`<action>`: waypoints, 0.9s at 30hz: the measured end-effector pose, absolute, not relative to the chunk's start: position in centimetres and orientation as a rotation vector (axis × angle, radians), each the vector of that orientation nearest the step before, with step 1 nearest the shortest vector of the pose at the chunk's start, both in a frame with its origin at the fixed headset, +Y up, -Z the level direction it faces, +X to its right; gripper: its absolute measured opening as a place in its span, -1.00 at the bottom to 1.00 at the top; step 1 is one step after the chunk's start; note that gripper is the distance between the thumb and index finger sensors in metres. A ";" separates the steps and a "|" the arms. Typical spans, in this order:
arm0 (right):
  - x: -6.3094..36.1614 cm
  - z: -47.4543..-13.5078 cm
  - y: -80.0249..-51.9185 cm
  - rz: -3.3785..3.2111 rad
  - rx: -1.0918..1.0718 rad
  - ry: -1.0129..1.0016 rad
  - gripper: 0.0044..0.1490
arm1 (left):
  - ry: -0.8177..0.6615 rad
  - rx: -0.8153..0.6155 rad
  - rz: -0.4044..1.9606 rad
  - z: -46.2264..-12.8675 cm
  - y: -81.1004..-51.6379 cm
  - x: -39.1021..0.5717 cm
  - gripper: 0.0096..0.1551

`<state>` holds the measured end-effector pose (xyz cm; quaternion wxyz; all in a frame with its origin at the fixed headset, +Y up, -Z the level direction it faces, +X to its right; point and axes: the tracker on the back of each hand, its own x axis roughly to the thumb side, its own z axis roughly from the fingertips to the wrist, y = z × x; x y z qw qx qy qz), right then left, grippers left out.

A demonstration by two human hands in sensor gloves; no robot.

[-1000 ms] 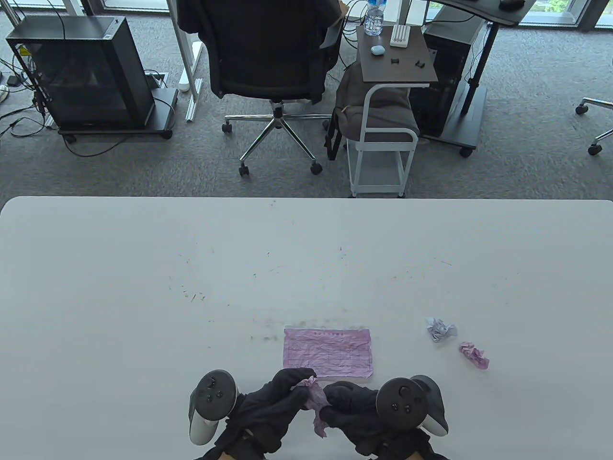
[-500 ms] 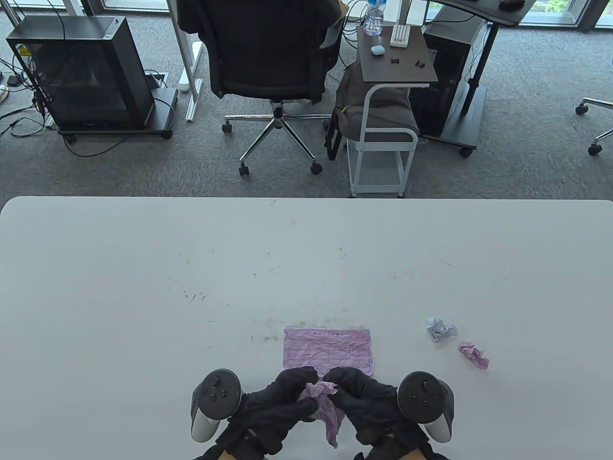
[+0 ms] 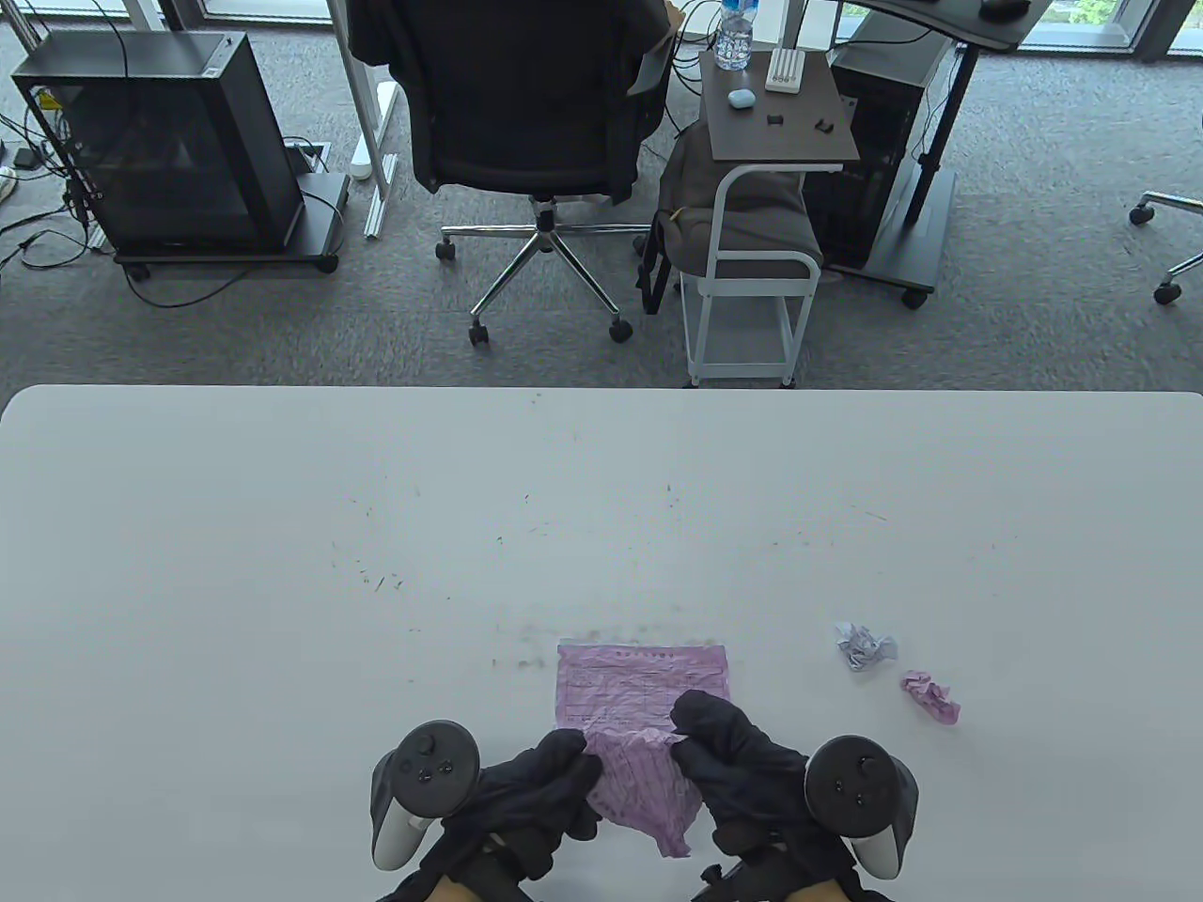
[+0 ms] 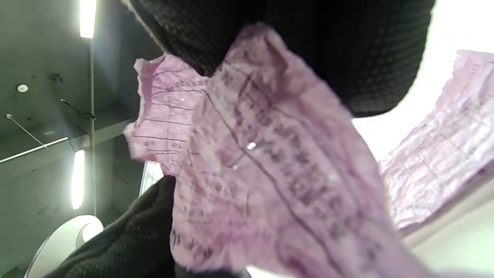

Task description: Flatten crumpled invoices and stack

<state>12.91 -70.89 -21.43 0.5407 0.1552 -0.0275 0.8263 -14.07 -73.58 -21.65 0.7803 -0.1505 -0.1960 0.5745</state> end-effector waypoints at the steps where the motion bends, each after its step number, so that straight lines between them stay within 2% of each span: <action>1: 12.8 -21.5 -71.0 1.956 0.368 -0.032 -0.33 | -0.424 -0.333 1.251 -21.6 -73.6 -14.1 -0.53; 4: 12.4 -21.7 -71.8 1.867 0.440 0.133 -0.19 | -0.444 -0.313 1.211 -21.7 -73.5 -14.0 -0.53; 6: 12.1 -21.7 -71.9 1.931 0.445 0.103 -0.14 | -0.467 -0.316 1.189 -21.6 -73.3 -13.7 -0.53; 7: 12.1 -21.7 -71.8 1.974 0.445 0.062 -0.19 | -0.477 -0.326 1.190 -21.5 -73.3 -13.6 -0.53; 10: 12.4 -21.7 -71.3 2.015 0.401 -0.115 -0.51 | -0.493 -0.343 1.185 -21.5 -73.3 -13.4 -0.53; 15: 12.9 -21.7 -71.6 1.857 0.318 -0.047 -0.55 | -0.452 -0.312 1.135 -21.5 -73.4 -13.5 -0.49; 16: 13.1 -21.8 -71.7 1.906 0.324 -0.053 -0.55 | -0.454 -0.284 1.118 -21.5 -73.4 -13.7 -0.37; 18: 13.1 -21.9 -71.7 2.031 0.367 -0.025 -0.56 | -0.503 -0.228 1.097 -21.5 -72.9 -14.1 -0.01; 20: 12.5 -21.8 -71.7 2.126 0.478 0.071 -0.56 | -0.563 -0.116 1.024 -21.4 -71.8 -14.2 0.16; 22: 11.6 -21.7 -71.7 2.128 0.545 0.132 -0.56 | -0.648 -0.129 0.940 -21.1 -71.1 -13.8 0.22; 24: 10.7 -21.5 -71.7 2.107 0.564 0.152 -0.57 | -0.666 -0.142 0.914 -20.6 -71.0 -13.0 0.18; 27: 9.7 -21.2 -71.7 2.096 0.594 0.170 -0.57 | -0.655 -0.185 0.886 -20.5 -71.1 -12.3 -0.14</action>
